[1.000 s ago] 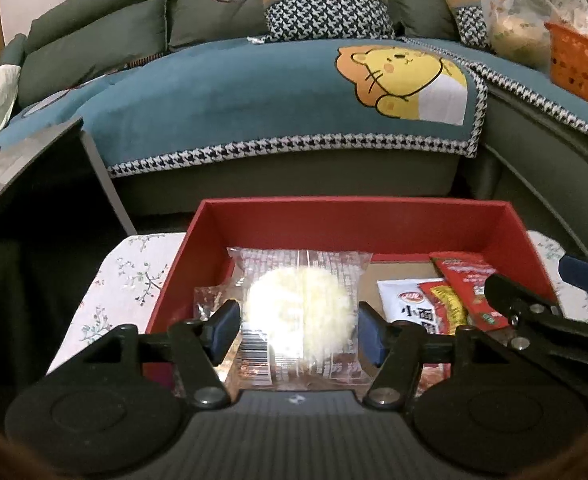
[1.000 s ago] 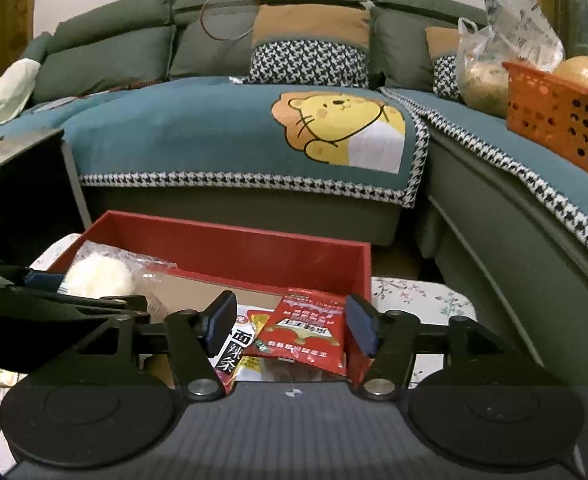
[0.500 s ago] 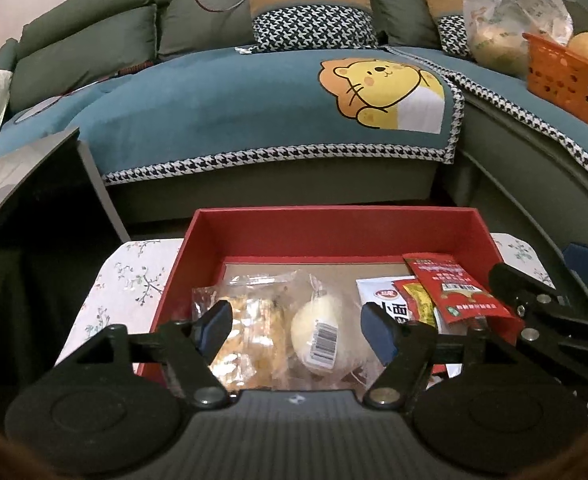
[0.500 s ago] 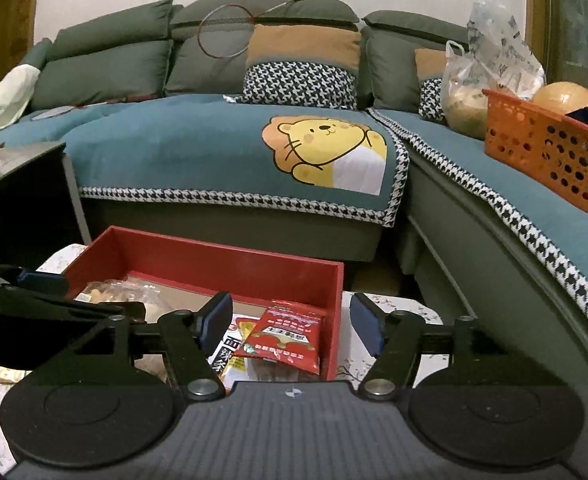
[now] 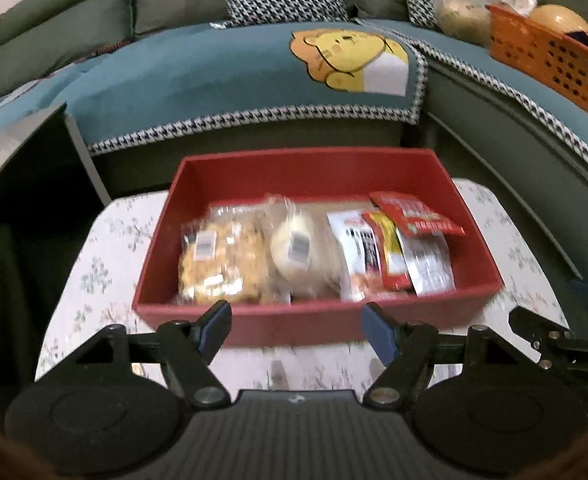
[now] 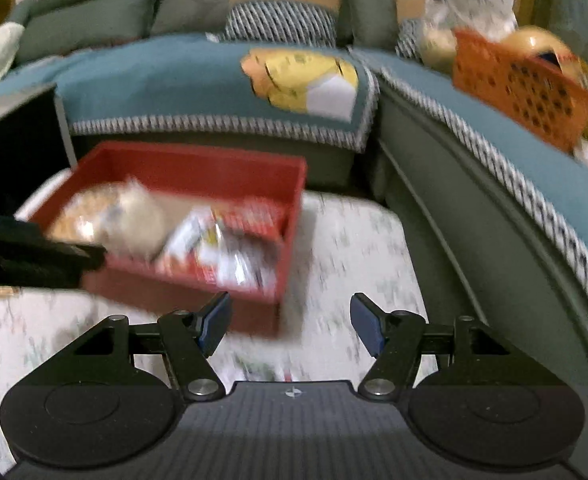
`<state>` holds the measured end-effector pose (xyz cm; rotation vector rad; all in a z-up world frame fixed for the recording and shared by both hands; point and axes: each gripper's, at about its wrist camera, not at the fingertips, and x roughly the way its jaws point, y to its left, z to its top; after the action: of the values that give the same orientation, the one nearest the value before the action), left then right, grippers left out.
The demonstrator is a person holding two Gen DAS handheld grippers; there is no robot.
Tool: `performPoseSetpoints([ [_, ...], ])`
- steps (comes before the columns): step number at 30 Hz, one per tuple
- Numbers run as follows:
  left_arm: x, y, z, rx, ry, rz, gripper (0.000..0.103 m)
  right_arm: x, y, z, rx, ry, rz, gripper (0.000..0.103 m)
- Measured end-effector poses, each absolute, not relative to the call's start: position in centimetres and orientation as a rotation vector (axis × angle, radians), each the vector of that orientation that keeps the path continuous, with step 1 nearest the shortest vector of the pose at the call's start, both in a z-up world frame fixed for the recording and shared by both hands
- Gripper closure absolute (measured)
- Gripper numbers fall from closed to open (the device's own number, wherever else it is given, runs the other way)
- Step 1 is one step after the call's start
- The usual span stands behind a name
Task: Organize snacks
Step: 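Move the left gripper to the gold sachet while the right moves to the Kaprons pack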
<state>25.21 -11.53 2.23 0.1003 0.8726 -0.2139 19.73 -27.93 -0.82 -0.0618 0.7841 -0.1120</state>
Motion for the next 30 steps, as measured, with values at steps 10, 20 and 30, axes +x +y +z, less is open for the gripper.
performPoseSetpoints([
  [10, 23.3, -5.0, 3.5, -0.006, 0.918, -0.196, 0.027, 19.4, -28.9, -3.0, 0.061, 0.906, -0.110, 0.030],
  [20, 22.9, 3.9, 2.2, -0.054, 0.951, -0.020, 0.023, 20.5, -27.7, -5.2, 0.057, 0.991, -0.115, 0.024],
  [30, 28.1, 4.0, -4.0, 0.318, 0.959, -0.144, 0.022, 21.1, -27.2, -6.6, 0.042, 1.026, -0.129, 0.017],
])
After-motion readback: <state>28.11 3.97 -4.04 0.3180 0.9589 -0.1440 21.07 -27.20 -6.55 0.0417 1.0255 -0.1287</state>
